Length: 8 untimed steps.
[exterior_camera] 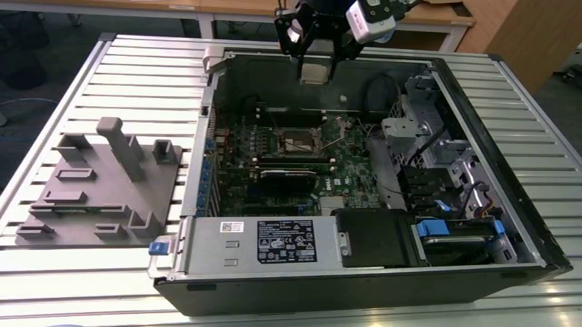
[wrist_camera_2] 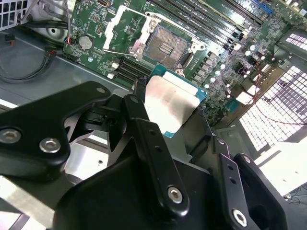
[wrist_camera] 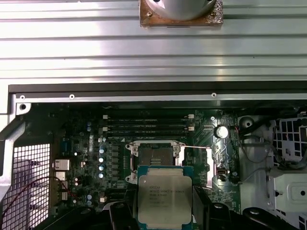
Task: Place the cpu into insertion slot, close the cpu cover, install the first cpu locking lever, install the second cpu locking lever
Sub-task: 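Place the cpu into insertion slot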
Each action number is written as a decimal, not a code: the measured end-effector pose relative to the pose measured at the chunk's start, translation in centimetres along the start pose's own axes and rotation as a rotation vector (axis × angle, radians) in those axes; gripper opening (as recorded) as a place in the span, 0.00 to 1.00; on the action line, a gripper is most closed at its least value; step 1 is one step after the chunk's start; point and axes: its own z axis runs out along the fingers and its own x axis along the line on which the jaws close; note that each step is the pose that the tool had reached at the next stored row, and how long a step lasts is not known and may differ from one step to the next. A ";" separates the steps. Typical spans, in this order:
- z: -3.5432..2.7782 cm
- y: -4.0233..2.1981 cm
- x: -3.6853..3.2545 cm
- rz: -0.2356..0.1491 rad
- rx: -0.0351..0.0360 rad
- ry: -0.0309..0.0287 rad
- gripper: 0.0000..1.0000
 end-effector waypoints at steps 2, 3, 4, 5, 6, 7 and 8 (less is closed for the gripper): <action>0.02 0.00 0.00 0.000 0.0000 0.0000 0.54; 0.03 0.00 0.00 0.000 -0.0002 -0.0001 0.54; 0.06 0.00 0.00 0.000 -0.0002 -0.0001 0.54; 0.10 -0.01 0.00 0.000 -0.0003 -0.0002 0.54; 0.14 -0.01 0.00 0.000 -0.0002 -0.0001 0.54; 0.22 -0.02 0.00 0.000 -0.0003 -0.0001 0.54; 0.30 -0.03 -0.01 0.000 -0.0002 -0.0001 0.54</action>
